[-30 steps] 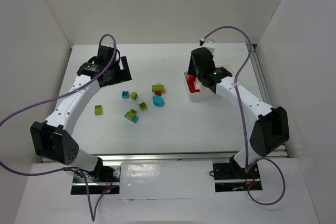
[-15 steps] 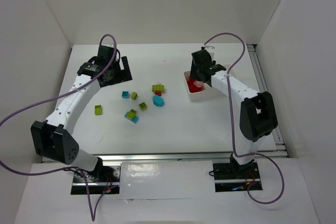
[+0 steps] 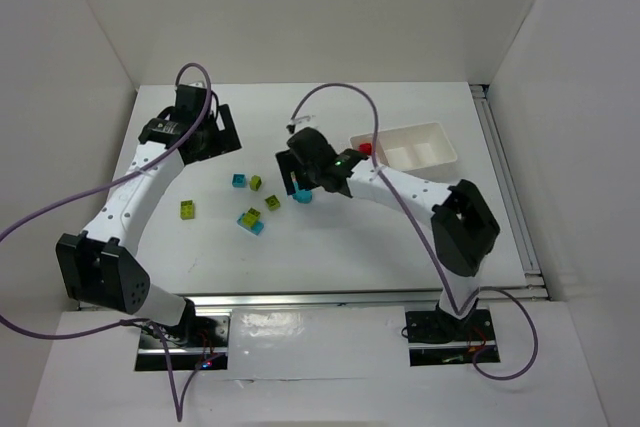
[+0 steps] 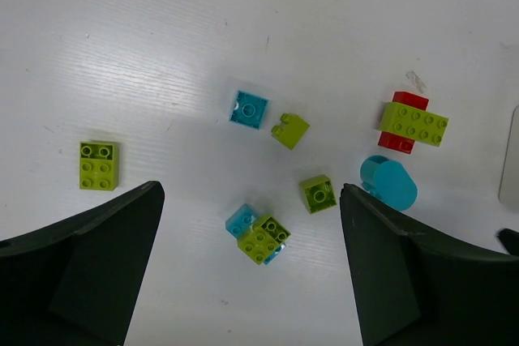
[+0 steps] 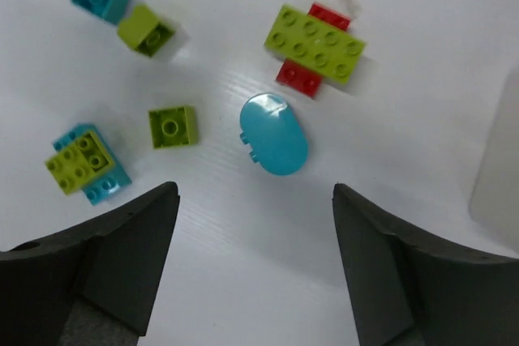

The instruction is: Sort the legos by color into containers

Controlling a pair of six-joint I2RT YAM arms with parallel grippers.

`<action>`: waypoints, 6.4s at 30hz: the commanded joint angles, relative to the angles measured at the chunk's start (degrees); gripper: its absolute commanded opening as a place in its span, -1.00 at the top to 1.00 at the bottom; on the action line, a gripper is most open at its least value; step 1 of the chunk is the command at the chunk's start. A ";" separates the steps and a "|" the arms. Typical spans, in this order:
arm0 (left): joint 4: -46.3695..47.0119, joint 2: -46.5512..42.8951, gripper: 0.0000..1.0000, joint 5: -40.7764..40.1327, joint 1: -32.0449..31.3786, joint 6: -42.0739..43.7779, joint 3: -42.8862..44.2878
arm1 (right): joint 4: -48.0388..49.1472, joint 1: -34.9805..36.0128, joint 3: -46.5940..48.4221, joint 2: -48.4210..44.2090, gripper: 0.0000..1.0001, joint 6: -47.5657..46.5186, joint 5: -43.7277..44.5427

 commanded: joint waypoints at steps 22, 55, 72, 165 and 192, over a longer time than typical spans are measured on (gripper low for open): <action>-0.32 -1.42 -0.99 1.17 0.76 1.03 0.24 | -4.87 0.74 17.77 22.67 -0.06 -8.52 -3.45; -4.19 21.78 -0.99 9.96 -0.29 6.04 15.80 | -14.73 -30.01 5.65 -3.52 0.15 5.80 6.93; -4.19 21.79 -0.99 8.82 0.32 5.51 16.32 | -13.13 -17.11 33.93 17.73 -0.38 1.59 -0.28; 7.15 26.44 -0.93 21.48 10.34 -4.95 16.85 | 33.88 -18.16 70.16 67.50 -0.63 1.15 -21.46; 6.62 27.50 -0.93 22.09 10.87 -4.42 16.33 | 38.37 -17.63 59.36 58.63 0.61 -0.08 -22.69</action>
